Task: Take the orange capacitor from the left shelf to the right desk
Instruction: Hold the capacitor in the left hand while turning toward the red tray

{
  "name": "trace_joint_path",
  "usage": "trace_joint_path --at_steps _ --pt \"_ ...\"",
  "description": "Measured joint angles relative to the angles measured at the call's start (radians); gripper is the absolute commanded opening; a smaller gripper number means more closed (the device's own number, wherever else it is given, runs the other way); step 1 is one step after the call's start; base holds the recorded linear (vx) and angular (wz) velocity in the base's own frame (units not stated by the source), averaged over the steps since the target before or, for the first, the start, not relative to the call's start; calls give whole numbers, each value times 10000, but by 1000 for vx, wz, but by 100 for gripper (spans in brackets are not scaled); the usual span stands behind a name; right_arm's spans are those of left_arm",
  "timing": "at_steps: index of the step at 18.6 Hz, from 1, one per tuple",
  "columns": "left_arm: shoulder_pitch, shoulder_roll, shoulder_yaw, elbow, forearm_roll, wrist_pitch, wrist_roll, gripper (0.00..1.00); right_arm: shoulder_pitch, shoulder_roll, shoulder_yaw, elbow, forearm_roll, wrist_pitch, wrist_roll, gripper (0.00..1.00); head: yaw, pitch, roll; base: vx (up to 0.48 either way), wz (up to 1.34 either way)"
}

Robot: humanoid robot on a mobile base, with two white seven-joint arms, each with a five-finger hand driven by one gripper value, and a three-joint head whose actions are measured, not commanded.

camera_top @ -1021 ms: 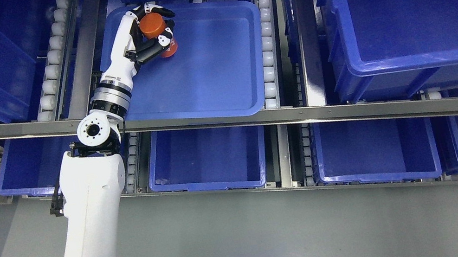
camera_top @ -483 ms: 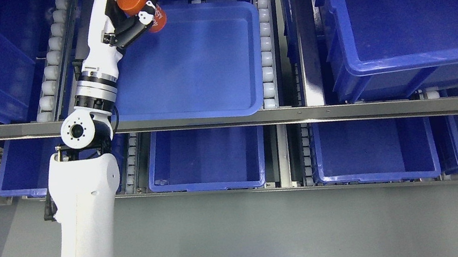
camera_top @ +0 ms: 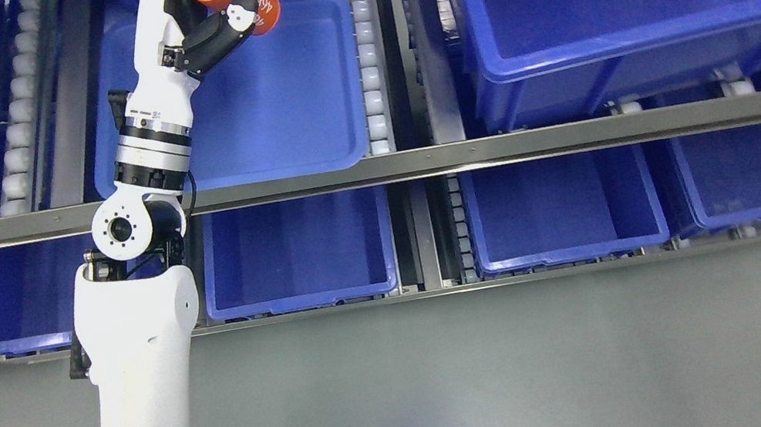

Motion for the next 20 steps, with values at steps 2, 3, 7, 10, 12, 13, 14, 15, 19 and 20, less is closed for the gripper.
trace_joint_path --at_steps 2,3,7,10,12,13,14,15,19,20 --pt "16 0 -5 -204 8 -8 -9 1 -1 0 0 0 0 4 -2 100 0 0 0 -162 -570" --pt "17 0 -3 -290 9 -8 -8 1 1 0 0 0 0 4 -2 100 0 0 0 -135 -610" --pt "-134 0 99 -574 19 -8 -9 1 2 0 0 0 0 5 -3 100 0 0 0 -119 -666" --pt "-420 0 169 -720 26 -10 -9 1 1 0 0 0 0 5 -3 100 0 0 0 -96 -657" --pt "-635 0 119 -802 28 45 4 1 0 0 0 0 0 5 -3 100 0 0 0 -64 -613" --pt "-736 0 87 -836 29 64 5 1 0 0 0 0 0 5 -3 100 0 0 0 -62 -622" --pt "-849 0 46 -872 29 87 9 1 0 0 0 0 0 5 -3 100 0 0 0 -62 -622" --pt "-939 0 5 -901 30 97 9 1 0 0 0 0 0 5 -3 100 0 0 0 -40 -629" --pt "-1248 0 -176 -996 31 102 11 2 1 0 0 0 0 7 -3 100 0 0 0 -12 -652" --pt "-1321 0 -225 -1011 31 103 11 2 1 0 0 0 0 6 -3 100 0 0 0 18 -671"
